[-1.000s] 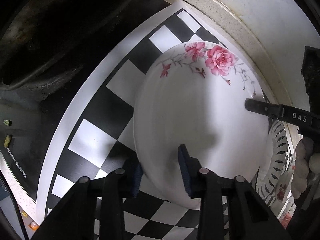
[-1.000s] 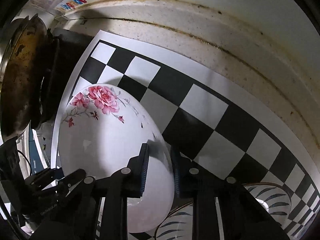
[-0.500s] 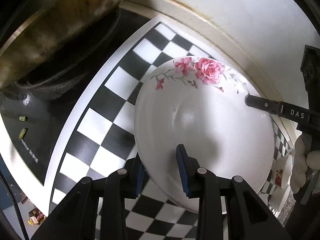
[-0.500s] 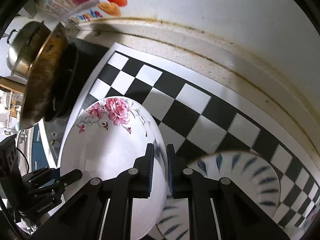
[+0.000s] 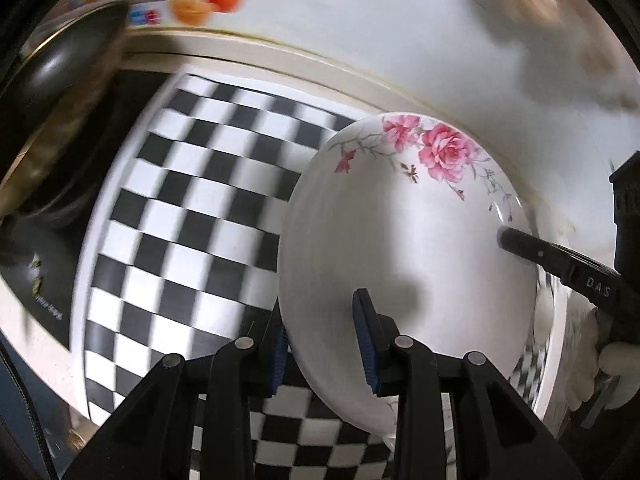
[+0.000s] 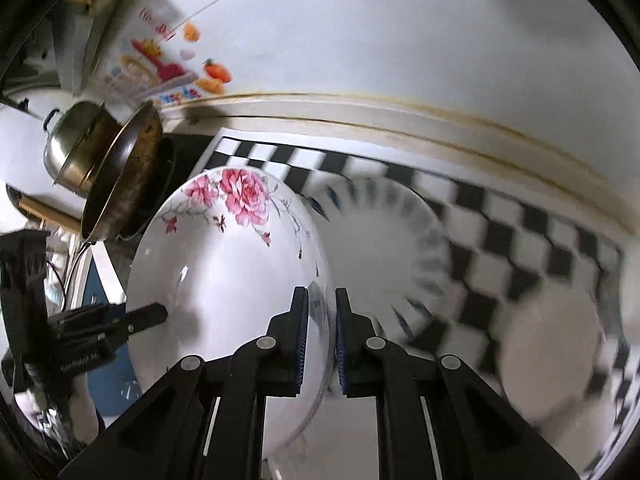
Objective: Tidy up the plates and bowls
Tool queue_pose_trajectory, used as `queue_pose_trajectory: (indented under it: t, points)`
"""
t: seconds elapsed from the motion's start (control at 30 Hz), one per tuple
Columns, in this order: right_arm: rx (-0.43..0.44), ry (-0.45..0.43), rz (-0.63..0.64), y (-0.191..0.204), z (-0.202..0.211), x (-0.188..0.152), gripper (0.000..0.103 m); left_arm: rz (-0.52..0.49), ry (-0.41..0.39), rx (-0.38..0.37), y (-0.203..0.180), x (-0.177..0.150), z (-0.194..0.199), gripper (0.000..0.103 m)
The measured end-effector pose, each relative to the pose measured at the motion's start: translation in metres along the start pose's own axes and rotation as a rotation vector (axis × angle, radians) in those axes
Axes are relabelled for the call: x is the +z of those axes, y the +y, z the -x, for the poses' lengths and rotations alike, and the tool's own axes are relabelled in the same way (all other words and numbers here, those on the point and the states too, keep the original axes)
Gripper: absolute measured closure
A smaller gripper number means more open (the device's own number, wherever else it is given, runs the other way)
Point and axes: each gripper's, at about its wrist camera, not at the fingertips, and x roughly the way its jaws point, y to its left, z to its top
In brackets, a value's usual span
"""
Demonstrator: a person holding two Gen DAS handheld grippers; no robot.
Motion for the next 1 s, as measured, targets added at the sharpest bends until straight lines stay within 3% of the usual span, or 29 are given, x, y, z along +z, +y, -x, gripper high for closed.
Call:
queue_pose_trajectory:
  t: [0.23, 0.53, 0.7, 1.0]
  points:
    - [-0.055, -0.028, -0.17, -0.054, 0.037, -0.105, 0.089, -0.146, 0.123, -0.015, -0.054, -0.041, -0.037, 0.075]
    - [-0.085, 0.014, -0.318, -0.093, 0.025, -0.204, 0.089, -0.275, 0.247, 0.038, -0.094, -0.08, -0.078, 0.075]
    - [-0.087, 0.029, -0.338, -0.1, 0.019, -0.226, 0.089, -0.324, 0.268, 0.081, -0.104, -0.082, -0.088, 0.075]
    - [-0.107, 0.058, -0.328, -0.101, 0.009, -0.226, 0.089, -0.375, 0.269, 0.149, -0.12, -0.088, -0.104, 0.075]
